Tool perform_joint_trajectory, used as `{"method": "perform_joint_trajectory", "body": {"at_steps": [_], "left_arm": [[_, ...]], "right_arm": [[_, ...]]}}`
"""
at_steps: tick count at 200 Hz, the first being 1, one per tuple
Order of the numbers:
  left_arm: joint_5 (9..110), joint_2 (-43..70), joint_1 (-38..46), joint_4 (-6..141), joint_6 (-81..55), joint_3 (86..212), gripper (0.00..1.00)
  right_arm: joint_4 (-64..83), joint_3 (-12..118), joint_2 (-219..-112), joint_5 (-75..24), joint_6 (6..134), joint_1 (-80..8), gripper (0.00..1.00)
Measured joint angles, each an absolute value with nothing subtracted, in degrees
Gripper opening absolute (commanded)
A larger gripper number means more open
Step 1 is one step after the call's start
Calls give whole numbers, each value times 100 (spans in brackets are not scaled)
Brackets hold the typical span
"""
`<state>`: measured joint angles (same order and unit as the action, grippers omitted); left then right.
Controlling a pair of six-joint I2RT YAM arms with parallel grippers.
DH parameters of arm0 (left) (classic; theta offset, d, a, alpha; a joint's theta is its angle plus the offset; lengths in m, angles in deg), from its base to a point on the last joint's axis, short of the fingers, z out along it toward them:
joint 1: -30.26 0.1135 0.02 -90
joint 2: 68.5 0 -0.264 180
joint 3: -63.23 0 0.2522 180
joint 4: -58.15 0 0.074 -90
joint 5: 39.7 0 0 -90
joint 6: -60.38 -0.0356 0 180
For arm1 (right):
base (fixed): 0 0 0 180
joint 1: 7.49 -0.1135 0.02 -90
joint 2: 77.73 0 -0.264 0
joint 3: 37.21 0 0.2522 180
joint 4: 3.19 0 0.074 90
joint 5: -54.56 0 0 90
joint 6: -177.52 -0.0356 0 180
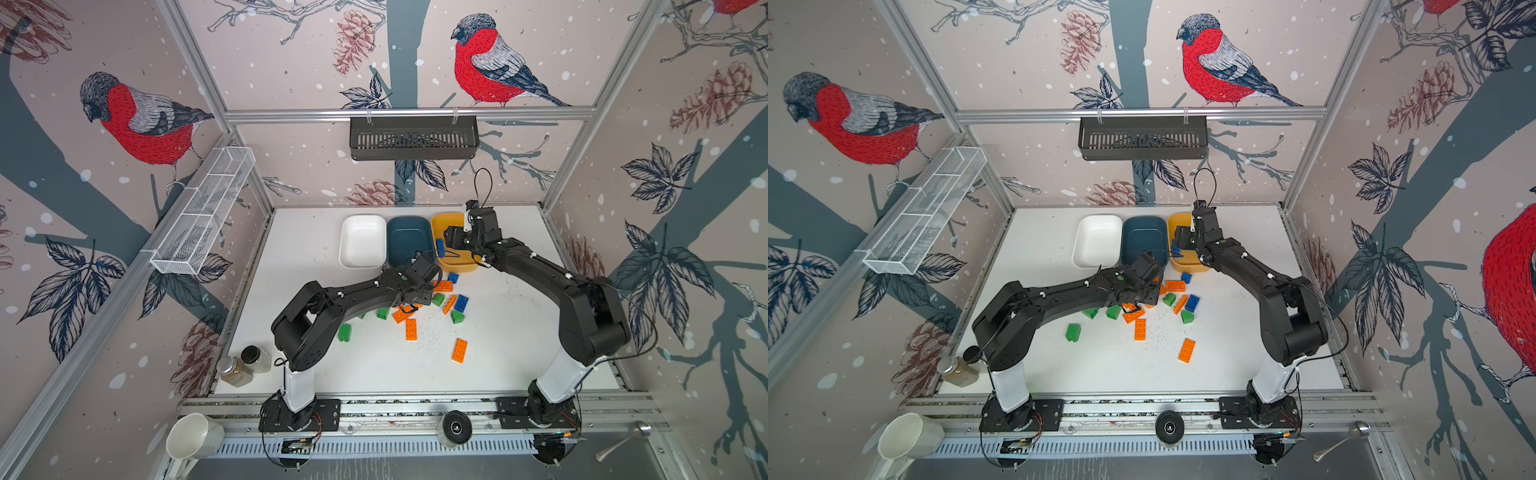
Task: Sort the legos into containers by color
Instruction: 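Drop the blue brick in the yellow container while the left gripper grasps an orange brick, then carry the orange brick over the teal container with the left gripper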
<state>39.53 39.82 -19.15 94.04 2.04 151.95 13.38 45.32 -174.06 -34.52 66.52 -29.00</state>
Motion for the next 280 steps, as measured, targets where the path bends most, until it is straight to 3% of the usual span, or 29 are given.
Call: {"method": "perform_joint_trajectory", "body": {"at_steps": [42, 48, 103, 206, 280], "left_arm": [[3809, 4469, -1919, 9913, 320, 15604, 55], [3802, 4508, -1919, 9955, 342, 15632, 55], [3800, 4871, -1919, 10132, 443, 15813, 46], [3678, 4952, -1906, 10077, 440, 15848, 18], [3837, 4185, -1631, 9813, 187, 15597, 14]], "right_arm": [[1218, 3721, -16634, -3591, 6641, -2732, 93], [1211, 3649, -16565, -3618, 6624, -2702, 100], [1067, 3168, -16134, -3869, 6451, -2621, 100], [1045, 3050, -15985, -4085, 6386, -2605, 99], [1045, 3052, -16020, -4103, 6394, -2592, 100]]}}
